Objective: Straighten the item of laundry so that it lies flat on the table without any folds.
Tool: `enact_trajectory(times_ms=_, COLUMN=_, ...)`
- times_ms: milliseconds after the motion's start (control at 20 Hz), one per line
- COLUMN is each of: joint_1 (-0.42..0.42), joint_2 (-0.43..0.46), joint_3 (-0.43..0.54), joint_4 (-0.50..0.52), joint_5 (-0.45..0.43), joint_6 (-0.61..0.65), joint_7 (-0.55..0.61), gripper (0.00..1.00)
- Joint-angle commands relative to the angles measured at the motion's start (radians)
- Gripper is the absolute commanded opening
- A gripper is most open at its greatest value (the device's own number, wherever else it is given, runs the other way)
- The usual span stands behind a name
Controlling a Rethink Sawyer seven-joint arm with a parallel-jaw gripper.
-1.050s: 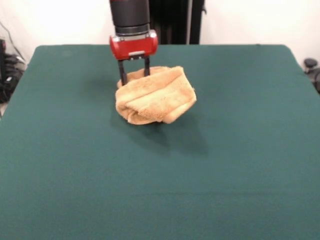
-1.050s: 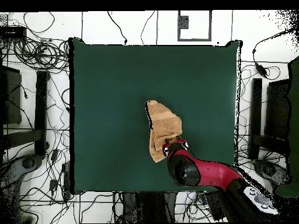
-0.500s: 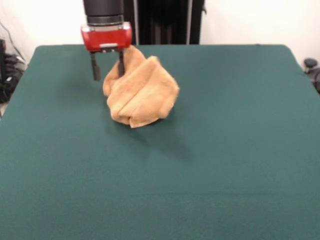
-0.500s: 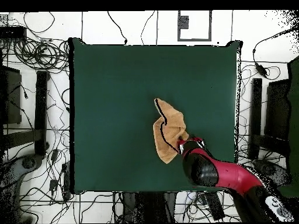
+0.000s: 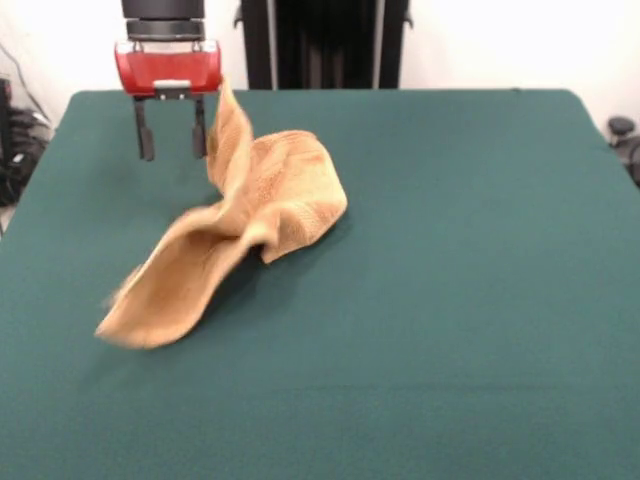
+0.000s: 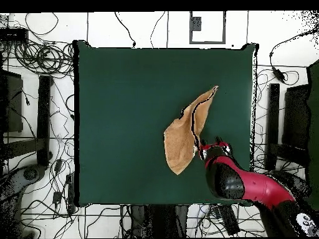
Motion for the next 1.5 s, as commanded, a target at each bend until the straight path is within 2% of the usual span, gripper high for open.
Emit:
enact_trajectory(times_ms=50, joint_1=0.113, joint_2=0.028, joint_3=0.028, joint_4=-0.050, joint_5=-0.082, joint_6=-0.265, joint_7=0.116, gripper=1.00)
enact_trajectory(times_ms=250, joint_1=0.103, joint_2=0.053, joint_3=0.048, joint_4=-0.067, joint_5=-0.101, joint_6=-0.241, joint_7=0.132, gripper=1.00)
enact_trajectory(times_ms=450, joint_1=0.033, joint_2=0.031, joint_3=0.138, joint_4=-0.052, joint_5=-0.103, joint_6=-0.099, joint_7=0.114, gripper=1.00)
enact_trajectory(times_ms=600, joint_1=0.019, joint_2=-0.058, joint_3=0.155, joint_4=0.012, joint_5=-0.038, joint_6=0.030, joint_7=0.100, gripper=1.00)
enact_trajectory(times_ms=800, joint_1=0.021, joint_2=-0.207, joint_3=0.151, joint_4=0.108, joint_5=0.029, joint_6=0.124, joint_7=0.112, gripper=1.00)
enact_trajectory(times_ms=1050, joint_1=-0.010, joint_2=-0.265, joint_3=0.181, joint_4=0.164, joint_5=0.057, joint_6=0.173, joint_7=0.116, gripper=1.00)
enact_trajectory(times_ms=1300, joint_1=-0.092, joint_2=-0.408, joint_3=0.259, joint_4=0.246, joint_5=0.147, joint_6=0.302, joint_7=0.051, gripper=1.00)
enact_trajectory(times_ms=1500, joint_1=-0.124, joint_2=-0.458, joint_3=0.288, joint_4=0.281, joint_5=0.186, joint_6=0.328, joint_7=0.037, gripper=1.00)
